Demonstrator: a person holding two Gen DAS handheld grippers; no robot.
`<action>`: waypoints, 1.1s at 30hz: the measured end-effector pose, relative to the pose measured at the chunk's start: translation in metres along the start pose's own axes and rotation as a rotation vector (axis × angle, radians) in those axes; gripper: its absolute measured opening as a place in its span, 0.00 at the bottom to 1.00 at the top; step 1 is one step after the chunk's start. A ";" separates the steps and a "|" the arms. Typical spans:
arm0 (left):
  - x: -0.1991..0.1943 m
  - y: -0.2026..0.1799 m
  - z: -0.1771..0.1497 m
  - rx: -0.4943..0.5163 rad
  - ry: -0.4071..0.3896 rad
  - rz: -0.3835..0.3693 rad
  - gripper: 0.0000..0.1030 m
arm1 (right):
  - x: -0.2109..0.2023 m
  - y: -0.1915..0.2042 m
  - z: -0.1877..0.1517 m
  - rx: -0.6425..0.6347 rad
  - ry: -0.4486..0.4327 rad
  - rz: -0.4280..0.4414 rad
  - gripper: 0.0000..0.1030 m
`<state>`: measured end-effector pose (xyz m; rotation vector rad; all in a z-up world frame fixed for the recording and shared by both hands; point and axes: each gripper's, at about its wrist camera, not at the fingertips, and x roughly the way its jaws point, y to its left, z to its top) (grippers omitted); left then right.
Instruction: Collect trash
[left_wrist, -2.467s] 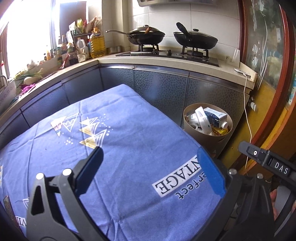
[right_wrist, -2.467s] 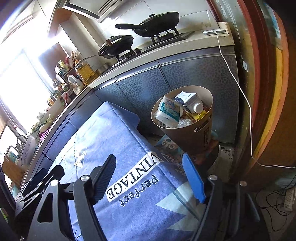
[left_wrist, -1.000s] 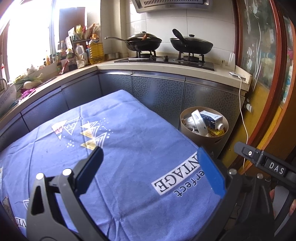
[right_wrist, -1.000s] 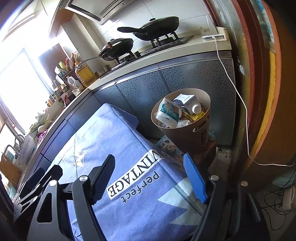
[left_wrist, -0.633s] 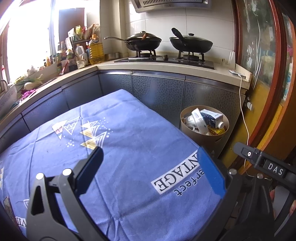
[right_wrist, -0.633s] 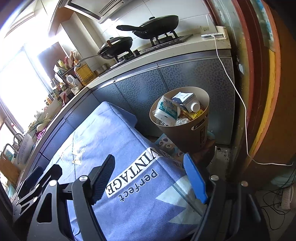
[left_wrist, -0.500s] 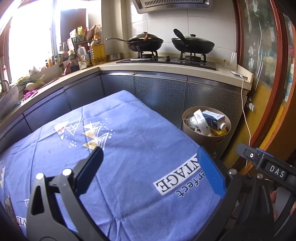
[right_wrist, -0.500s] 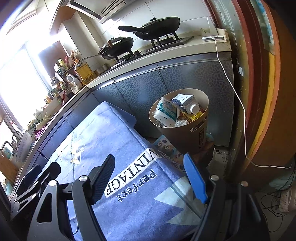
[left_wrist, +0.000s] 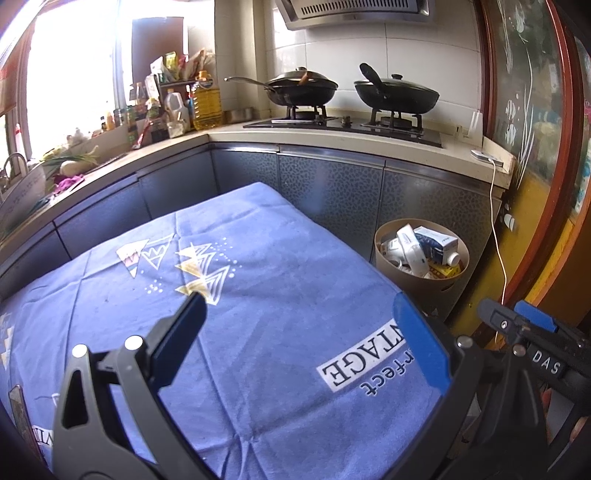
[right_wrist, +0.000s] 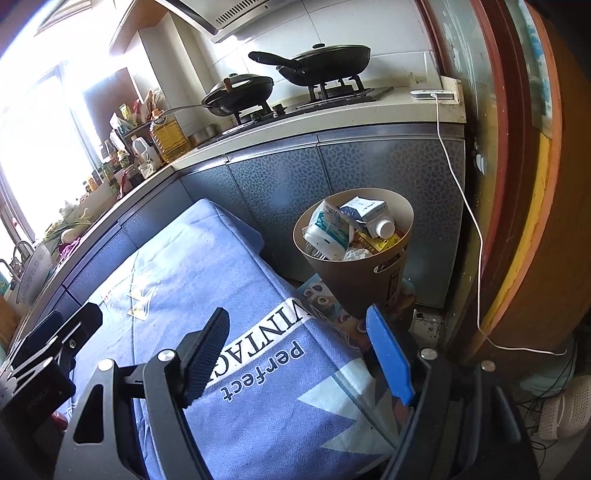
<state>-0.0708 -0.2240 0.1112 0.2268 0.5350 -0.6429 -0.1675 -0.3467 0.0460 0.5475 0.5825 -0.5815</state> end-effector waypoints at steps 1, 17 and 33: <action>0.000 0.000 0.000 -0.001 -0.001 0.000 0.94 | 0.000 0.000 0.000 0.000 0.001 -0.001 0.74; -0.007 -0.002 0.001 0.004 -0.017 -0.011 0.94 | 0.001 -0.001 0.000 0.012 0.011 0.008 0.74; -0.012 -0.006 0.000 0.016 -0.025 -0.001 0.94 | 0.001 -0.001 -0.003 0.010 0.011 0.009 0.74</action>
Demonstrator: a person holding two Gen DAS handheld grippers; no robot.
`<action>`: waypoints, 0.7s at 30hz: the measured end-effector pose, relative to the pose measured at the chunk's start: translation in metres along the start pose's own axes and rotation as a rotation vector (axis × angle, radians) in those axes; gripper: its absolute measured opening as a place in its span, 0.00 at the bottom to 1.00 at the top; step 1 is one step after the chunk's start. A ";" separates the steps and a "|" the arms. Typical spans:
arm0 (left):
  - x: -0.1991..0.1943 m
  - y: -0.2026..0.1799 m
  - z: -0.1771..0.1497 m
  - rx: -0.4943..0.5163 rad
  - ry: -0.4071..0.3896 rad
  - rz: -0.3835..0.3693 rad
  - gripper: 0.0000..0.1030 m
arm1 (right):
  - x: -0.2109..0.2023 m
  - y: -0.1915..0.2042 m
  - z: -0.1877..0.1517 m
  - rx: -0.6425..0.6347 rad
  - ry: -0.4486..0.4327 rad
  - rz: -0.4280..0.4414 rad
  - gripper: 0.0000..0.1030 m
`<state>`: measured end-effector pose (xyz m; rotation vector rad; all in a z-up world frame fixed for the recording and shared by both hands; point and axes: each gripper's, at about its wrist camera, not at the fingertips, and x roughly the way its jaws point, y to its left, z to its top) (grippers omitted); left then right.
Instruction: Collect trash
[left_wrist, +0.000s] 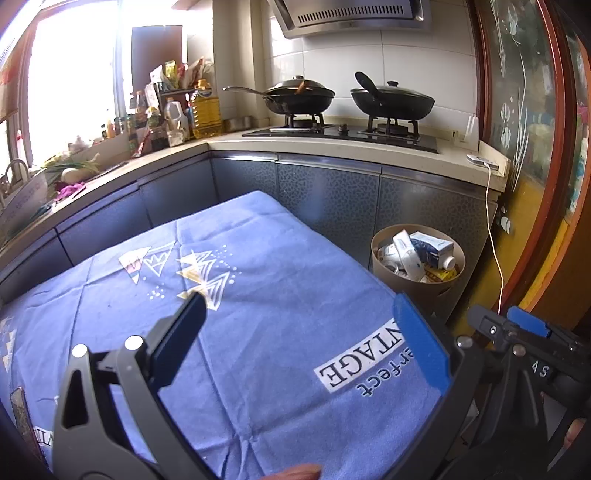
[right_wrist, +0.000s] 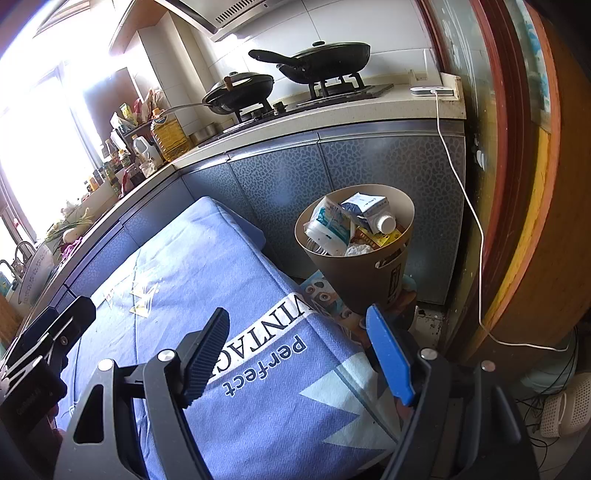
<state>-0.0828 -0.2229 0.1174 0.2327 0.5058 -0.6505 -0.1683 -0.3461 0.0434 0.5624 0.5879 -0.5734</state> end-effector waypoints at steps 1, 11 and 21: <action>0.000 -0.001 0.000 0.003 0.004 -0.002 0.94 | 0.000 0.000 0.000 0.000 0.001 0.001 0.74; 0.003 -0.002 -0.003 0.007 0.012 -0.003 0.94 | 0.002 -0.001 -0.003 0.011 0.009 0.003 0.74; 0.008 -0.014 -0.006 0.045 0.027 -0.024 0.94 | 0.001 -0.010 -0.002 0.027 0.009 -0.004 0.74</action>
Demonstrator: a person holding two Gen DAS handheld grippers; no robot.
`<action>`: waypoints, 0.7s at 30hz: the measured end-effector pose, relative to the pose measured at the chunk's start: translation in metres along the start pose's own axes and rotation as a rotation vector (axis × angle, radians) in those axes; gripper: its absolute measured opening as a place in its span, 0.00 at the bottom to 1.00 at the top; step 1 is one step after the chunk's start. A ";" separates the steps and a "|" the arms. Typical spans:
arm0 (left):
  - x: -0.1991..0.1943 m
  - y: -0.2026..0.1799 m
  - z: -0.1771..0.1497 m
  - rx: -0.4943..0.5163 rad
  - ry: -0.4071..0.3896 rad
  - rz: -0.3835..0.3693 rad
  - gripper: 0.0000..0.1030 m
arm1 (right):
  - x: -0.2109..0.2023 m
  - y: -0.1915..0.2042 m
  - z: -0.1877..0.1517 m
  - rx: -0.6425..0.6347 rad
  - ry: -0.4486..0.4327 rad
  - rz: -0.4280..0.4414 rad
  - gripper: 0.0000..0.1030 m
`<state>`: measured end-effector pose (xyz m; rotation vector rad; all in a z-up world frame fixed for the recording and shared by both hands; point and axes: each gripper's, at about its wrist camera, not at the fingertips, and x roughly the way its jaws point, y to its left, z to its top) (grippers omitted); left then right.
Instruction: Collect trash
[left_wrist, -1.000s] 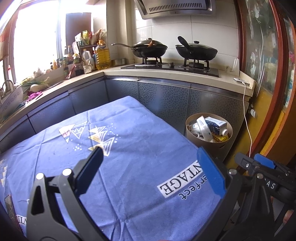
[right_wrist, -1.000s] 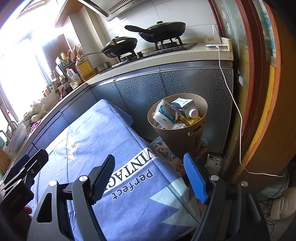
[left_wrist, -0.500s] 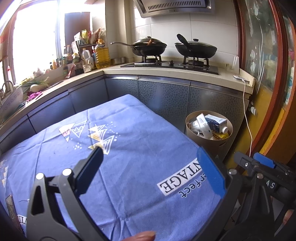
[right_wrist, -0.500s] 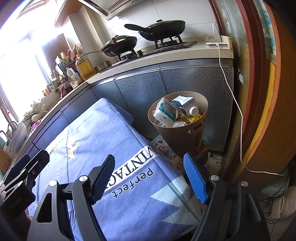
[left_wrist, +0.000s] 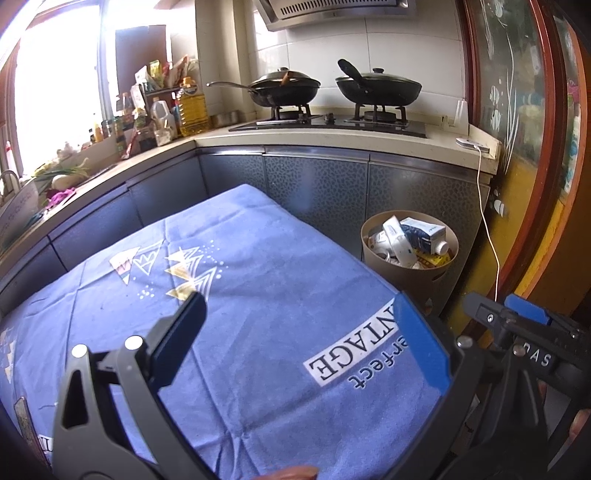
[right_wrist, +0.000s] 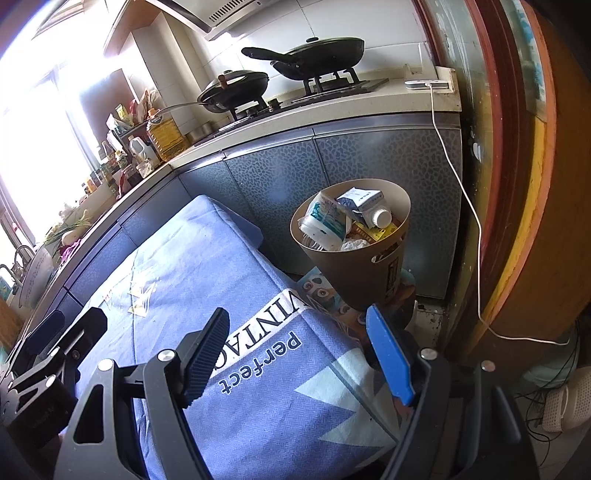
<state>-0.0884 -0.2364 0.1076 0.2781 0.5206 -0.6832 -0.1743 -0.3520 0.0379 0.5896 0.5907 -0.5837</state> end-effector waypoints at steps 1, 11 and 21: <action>0.001 -0.002 0.000 0.001 0.003 -0.005 0.94 | 0.000 -0.002 0.000 0.006 0.000 -0.001 0.74; 0.010 -0.022 0.002 0.040 0.028 -0.018 0.94 | 0.001 -0.021 0.002 0.045 0.004 -0.004 0.74; 0.021 -0.033 0.000 0.068 0.080 -0.028 0.94 | 0.004 -0.033 -0.001 0.070 0.014 -0.005 0.74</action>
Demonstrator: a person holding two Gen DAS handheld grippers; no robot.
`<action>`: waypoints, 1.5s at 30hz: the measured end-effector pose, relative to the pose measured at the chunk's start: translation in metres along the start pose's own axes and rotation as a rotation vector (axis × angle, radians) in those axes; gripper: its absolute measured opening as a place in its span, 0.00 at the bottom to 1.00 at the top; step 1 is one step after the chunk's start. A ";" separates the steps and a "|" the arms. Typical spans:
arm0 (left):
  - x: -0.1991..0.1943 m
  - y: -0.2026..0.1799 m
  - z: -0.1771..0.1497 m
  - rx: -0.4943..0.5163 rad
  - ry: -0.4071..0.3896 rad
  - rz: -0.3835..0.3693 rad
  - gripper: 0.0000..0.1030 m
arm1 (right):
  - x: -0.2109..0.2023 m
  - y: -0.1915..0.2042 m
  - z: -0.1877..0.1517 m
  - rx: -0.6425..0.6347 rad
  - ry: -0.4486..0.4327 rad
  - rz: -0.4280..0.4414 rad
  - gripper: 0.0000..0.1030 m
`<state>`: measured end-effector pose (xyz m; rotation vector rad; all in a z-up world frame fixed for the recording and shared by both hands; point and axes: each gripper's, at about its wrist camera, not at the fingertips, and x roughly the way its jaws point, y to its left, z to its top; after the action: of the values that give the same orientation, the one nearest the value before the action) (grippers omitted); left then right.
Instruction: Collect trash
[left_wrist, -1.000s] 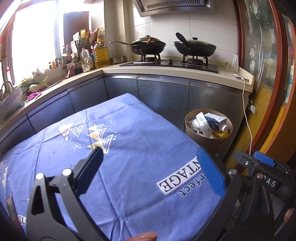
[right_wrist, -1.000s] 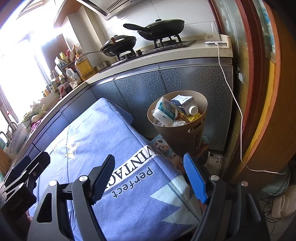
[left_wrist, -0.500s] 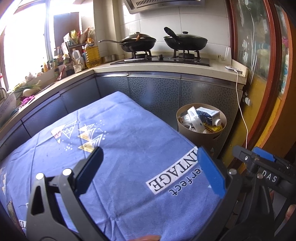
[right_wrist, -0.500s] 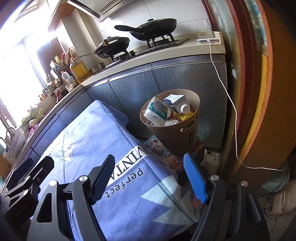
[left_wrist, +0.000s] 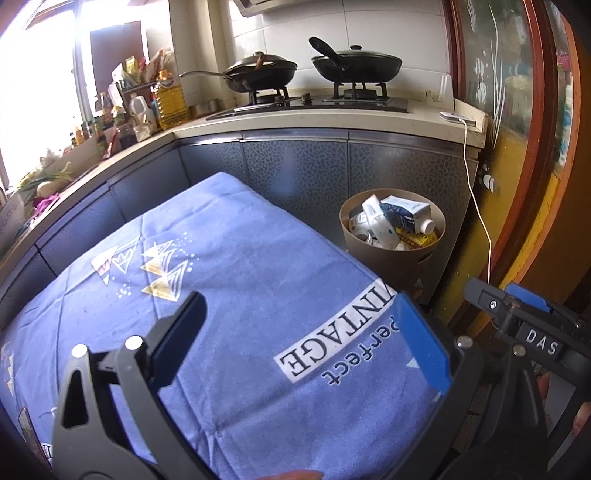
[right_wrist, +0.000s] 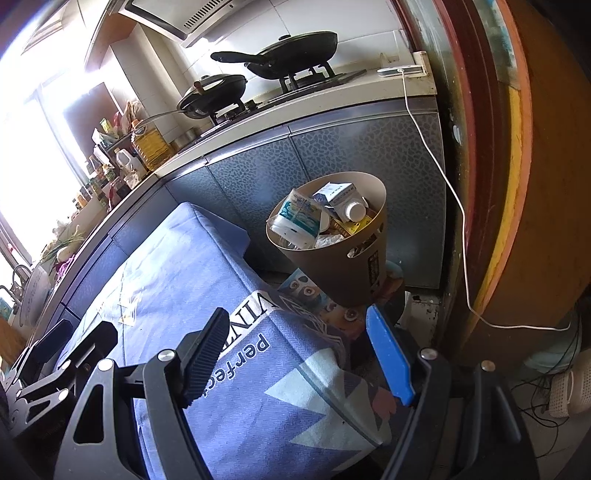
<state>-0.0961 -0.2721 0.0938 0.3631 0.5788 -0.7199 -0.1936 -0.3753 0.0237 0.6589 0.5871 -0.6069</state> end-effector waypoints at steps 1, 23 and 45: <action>0.002 -0.002 0.000 0.006 0.010 -0.004 0.94 | 0.001 -0.001 -0.001 0.003 0.002 0.000 0.74; 0.042 -0.034 -0.005 0.078 0.124 -0.027 0.94 | 0.020 -0.039 -0.006 0.087 0.051 -0.017 0.74; 0.041 -0.014 -0.008 0.021 0.128 -0.013 0.94 | 0.019 -0.020 -0.002 0.032 0.037 -0.025 0.74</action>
<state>-0.0839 -0.2985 0.0610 0.4279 0.6957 -0.7192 -0.1950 -0.3927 0.0021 0.6953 0.6220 -0.6297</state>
